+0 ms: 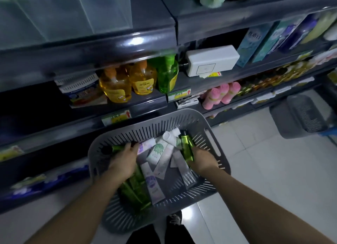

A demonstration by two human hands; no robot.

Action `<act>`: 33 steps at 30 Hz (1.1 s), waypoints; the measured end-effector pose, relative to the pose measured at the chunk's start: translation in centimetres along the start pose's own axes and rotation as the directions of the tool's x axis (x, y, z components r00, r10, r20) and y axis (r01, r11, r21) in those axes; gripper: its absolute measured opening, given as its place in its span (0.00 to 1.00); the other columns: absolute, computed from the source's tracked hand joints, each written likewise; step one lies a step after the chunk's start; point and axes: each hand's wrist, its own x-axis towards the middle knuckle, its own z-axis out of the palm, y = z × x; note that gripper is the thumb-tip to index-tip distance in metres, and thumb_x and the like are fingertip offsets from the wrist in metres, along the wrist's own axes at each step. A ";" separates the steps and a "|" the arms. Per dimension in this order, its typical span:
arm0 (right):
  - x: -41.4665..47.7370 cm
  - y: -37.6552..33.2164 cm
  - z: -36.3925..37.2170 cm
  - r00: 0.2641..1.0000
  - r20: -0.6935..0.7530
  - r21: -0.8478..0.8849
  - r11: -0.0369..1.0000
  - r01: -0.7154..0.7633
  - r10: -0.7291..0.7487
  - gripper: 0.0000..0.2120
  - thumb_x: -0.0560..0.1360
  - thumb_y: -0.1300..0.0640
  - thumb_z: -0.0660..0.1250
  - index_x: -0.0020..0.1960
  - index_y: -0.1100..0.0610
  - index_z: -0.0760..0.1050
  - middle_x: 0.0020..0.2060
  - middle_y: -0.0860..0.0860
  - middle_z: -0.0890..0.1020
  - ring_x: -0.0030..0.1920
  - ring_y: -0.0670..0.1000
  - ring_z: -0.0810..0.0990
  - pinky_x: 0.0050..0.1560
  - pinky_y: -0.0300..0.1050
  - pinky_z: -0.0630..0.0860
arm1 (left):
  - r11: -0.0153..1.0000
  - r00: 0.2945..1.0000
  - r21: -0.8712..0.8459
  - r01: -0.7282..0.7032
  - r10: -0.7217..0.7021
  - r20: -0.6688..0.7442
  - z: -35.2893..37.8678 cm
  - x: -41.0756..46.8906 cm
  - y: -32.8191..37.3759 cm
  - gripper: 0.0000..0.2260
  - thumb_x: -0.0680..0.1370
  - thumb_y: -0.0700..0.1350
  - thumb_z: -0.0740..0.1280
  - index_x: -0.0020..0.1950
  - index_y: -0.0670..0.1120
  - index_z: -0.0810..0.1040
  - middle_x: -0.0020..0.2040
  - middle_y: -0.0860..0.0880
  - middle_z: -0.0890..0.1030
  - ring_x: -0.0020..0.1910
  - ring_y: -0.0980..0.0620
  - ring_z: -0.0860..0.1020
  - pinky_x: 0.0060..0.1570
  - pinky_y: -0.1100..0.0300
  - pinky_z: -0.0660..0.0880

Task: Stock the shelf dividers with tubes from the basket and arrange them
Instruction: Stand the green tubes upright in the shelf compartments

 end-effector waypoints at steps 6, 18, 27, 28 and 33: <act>3.7 0.3 2.1 0.997 0.022 0.054 0.996 -0.069 0.068 0.20 0.77 0.51 0.61 0.65 0.59 0.66 0.53 0.59 0.81 0.53 0.59 0.80 0.51 0.50 0.75 | 0.978 0.994 -0.178 0.109 -0.113 -0.011 2.5 1.8 -0.5 0.38 0.75 0.35 0.65 0.77 0.51 0.47 0.75 0.44 0.59 0.61 0.41 0.73 0.51 0.50 0.74; 5.7 0.1 4.6 0.993 -0.078 -0.147 0.984 -0.102 0.091 0.16 0.79 0.59 0.58 0.65 0.61 0.65 0.58 0.58 0.76 0.55 0.58 0.79 0.43 0.45 0.72 | 0.952 0.993 -0.285 0.112 -0.114 0.008 4.6 3.2 -1.7 0.18 0.75 0.40 0.66 0.65 0.45 0.72 0.60 0.42 0.73 0.57 0.43 0.73 0.54 0.56 0.71; 5.9 0.0 3.9 0.990 -0.031 0.030 0.990 -0.139 0.140 0.17 0.75 0.59 0.65 0.62 0.62 0.66 0.52 0.60 0.80 0.53 0.60 0.79 0.47 0.47 0.73 | 0.927 0.998 -0.375 0.003 0.024 0.066 3.3 2.9 -1.5 0.26 0.74 0.52 0.71 0.69 0.49 0.67 0.67 0.48 0.72 0.62 0.46 0.72 0.57 0.54 0.72; 5.9 0.0 3.9 0.988 0.006 0.070 0.985 -0.156 0.156 0.18 0.74 0.57 0.67 0.62 0.61 0.68 0.52 0.59 0.79 0.52 0.58 0.79 0.48 0.47 0.74 | 0.904 0.997 -0.427 0.001 0.030 0.065 2.8 2.8 -1.2 0.26 0.74 0.53 0.71 0.69 0.48 0.67 0.67 0.48 0.71 0.62 0.47 0.72 0.58 0.55 0.72; 5.8 0.4 3.3 0.977 0.102 0.355 0.910 -0.212 0.187 0.20 0.68 0.51 0.76 0.55 0.55 0.75 0.43 0.50 0.78 0.41 0.48 0.76 0.35 0.39 0.70 | 0.785 0.991 -0.616 0.070 0.015 0.132 1.4 2.3 0.1 0.24 0.76 0.53 0.68 0.69 0.49 0.67 0.65 0.49 0.75 0.57 0.53 0.74 0.56 0.59 0.72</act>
